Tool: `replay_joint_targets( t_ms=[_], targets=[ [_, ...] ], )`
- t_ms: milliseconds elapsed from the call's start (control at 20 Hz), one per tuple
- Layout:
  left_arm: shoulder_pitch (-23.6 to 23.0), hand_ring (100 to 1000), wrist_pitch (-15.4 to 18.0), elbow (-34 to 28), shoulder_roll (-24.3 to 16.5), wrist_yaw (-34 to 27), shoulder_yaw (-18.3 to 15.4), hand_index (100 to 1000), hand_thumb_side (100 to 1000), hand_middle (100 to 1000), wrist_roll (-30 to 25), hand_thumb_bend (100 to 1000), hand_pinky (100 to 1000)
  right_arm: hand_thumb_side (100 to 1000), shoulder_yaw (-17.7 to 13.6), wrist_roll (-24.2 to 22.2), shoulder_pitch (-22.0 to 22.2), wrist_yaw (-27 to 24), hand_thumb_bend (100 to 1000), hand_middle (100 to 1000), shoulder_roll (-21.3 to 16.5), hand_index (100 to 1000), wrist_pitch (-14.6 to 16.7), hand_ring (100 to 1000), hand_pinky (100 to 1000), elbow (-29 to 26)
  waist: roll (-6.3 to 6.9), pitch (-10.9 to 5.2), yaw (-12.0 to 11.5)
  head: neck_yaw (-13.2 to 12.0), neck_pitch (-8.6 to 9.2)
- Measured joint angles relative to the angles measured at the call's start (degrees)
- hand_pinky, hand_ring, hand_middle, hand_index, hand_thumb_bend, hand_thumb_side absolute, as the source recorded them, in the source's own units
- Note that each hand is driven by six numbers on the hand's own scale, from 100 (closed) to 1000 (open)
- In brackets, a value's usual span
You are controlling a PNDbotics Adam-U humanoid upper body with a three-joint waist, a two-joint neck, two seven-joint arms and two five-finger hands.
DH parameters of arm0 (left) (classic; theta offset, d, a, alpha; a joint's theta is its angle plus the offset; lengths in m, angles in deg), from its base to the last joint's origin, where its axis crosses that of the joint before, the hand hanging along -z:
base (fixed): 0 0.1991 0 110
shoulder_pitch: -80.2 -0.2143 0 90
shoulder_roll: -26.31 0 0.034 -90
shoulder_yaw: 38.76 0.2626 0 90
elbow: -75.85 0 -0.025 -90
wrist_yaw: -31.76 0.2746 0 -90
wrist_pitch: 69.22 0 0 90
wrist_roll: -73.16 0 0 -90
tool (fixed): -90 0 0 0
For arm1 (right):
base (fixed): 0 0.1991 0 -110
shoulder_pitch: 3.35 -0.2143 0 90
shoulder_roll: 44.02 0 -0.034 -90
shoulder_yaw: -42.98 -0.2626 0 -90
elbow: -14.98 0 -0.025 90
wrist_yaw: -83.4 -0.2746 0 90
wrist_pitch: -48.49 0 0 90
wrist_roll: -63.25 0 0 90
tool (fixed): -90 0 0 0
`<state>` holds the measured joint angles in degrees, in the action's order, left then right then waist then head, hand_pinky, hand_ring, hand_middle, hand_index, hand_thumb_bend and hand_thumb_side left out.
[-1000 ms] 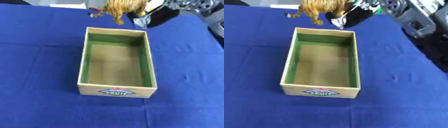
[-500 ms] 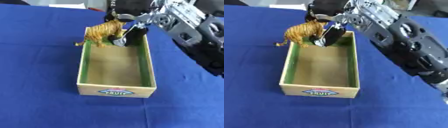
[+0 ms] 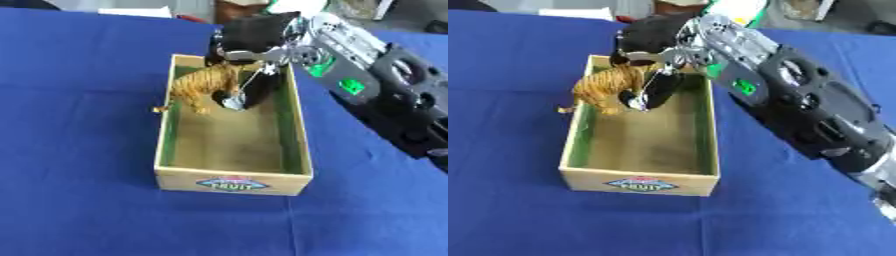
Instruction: Pick up objects on the table and place them in the box.
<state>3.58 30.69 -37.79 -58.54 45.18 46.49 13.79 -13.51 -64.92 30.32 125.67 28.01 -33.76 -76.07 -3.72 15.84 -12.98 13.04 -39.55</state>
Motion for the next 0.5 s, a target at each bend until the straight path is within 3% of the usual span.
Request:
replay_joint_targets(
  t_ms=[500],
  targets=[
    [-0.1, 558, 0.0, 0.0, 0.2, 0.0, 0.0, 685, 460, 538, -0.1, 100, 503, 483, 0.0, -0.6, 2.4, 0.0, 100, 444, -0.1, 528, -0.1, 697, 770, 1.7, 0.01, 0.05, 0.1, 0.0, 0.00]
  ],
)
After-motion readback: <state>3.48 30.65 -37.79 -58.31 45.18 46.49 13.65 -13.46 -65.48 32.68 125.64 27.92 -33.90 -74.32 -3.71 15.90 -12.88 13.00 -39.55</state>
